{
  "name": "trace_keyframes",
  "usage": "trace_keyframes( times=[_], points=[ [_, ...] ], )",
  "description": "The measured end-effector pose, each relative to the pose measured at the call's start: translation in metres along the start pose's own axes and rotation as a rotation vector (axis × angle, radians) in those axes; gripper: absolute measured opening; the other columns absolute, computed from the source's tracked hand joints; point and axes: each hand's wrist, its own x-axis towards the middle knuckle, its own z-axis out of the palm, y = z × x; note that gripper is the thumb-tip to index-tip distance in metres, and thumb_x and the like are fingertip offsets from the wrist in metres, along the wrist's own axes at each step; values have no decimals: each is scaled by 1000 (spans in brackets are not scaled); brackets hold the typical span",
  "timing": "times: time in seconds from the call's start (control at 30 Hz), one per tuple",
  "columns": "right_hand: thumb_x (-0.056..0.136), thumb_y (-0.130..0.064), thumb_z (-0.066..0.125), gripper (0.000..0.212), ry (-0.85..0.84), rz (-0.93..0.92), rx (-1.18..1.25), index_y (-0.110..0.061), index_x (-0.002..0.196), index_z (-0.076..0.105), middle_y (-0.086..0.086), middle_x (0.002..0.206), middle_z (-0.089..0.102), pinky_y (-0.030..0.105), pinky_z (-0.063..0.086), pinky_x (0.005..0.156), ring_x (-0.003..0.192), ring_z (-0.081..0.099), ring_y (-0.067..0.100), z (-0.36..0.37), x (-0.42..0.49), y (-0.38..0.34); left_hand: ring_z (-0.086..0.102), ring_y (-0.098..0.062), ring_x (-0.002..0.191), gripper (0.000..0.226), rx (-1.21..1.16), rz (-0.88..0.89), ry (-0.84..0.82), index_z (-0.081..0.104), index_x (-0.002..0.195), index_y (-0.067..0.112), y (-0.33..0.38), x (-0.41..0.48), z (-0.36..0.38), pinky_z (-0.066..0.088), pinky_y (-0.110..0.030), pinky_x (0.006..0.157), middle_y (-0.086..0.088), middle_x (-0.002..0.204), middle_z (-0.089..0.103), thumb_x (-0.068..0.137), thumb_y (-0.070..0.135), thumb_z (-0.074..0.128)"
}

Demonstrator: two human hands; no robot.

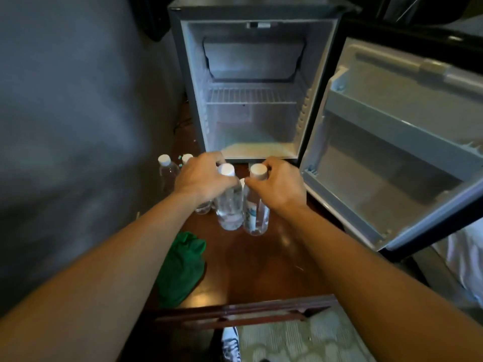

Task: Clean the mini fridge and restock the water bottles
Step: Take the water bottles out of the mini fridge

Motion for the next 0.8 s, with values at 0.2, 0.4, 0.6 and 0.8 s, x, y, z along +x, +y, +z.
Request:
trace_keyframes(
  times=[0.2, 0.4, 0.6, 0.8],
  points=[
    [75, -43, 73, 36, -142, 58, -77, -28, 104, 57, -1, 105, 63, 44, 55, 76, 93, 63, 25, 55, -15, 39, 61, -23, 81, 17, 114, -48, -101, 61, 83, 29, -45, -8, 46, 51, -34, 69, 3, 82, 64, 71, 37, 71],
    [80, -34, 72, 35, -215, 64, -104, -29, 112, 57, 0, 108, 54, 43, 55, 81, 97, 60, 25, 89, -15, 56, 62, -20, 83, 16, 34, -82, -141, 58, 81, 29, -76, -5, 76, 52, -36, 71, 6, 85, 66, 74, 32, 72],
    [84, -27, 68, 34, -252, 42, -148, -33, 113, 51, -1, 115, 51, 42, 54, 84, 102, 58, 24, 95, -13, 50, 60, -26, 98, 19, 29, -112, -266, 54, 94, 32, -76, 1, 70, 50, -47, 87, 1, 102, 64, 80, 32, 67],
    [89, -45, 58, 45, -138, -100, -328, -27, 129, 47, 2, 129, 48, 38, 41, 99, 119, 45, 23, 77, -17, 18, 58, -30, 104, 21, 100, -141, -202, 52, 97, 36, -70, -5, 9, 48, -45, 92, -2, 111, 62, 78, 40, 61]
  ],
)
